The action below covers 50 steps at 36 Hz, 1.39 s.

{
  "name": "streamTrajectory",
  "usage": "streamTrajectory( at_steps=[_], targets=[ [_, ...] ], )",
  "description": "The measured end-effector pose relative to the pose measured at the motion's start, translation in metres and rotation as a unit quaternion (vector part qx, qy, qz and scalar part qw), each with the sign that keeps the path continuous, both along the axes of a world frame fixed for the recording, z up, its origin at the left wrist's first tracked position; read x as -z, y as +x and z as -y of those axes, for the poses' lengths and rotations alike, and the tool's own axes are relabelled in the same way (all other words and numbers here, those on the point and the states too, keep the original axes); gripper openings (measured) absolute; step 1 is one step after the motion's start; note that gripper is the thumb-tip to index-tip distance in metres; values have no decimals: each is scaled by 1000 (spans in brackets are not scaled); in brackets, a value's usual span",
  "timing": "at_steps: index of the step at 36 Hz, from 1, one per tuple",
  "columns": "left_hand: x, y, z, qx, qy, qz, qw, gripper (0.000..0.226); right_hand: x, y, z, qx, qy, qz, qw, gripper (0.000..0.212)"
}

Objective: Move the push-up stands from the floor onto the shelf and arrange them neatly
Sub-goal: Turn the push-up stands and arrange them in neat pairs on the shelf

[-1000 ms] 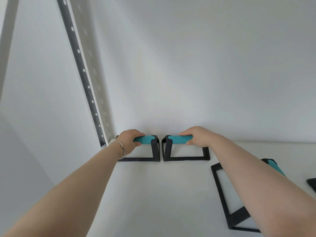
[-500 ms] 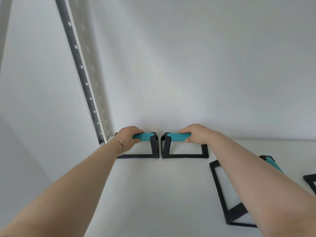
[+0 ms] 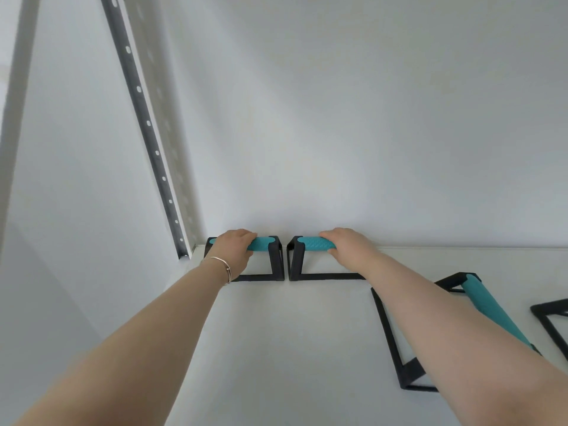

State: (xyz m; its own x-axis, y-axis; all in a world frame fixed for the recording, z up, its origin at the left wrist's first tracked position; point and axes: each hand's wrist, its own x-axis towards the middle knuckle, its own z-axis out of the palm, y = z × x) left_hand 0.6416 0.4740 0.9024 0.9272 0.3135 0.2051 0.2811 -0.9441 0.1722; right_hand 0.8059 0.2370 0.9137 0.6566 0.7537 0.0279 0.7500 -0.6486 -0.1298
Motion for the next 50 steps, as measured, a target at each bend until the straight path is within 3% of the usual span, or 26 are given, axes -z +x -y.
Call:
streamTrajectory(
  at_steps=[4,11,25,38,44,50],
  targets=[
    [9,-8,25,-29,52,23,998,50,16,-21,6,17,29,95,995,51],
    [14,-24,81,-100,33,22,994,60,24,-62,18,98,66,145,982,64],
    [12,-35,150,-22,10,70,997,57,-2,-103,105,266,87,186,942,60],
    [-3,-7,262,63,-20,69,995,55,3,-92,220,377,88,111,915,50],
    [-3,25,312,14,-135,20,990,57,8,-68,237,360,104,18,927,47],
    [-5,44,341,-75,-284,-23,955,58,14,-45,246,337,137,-52,930,41]
  ],
)
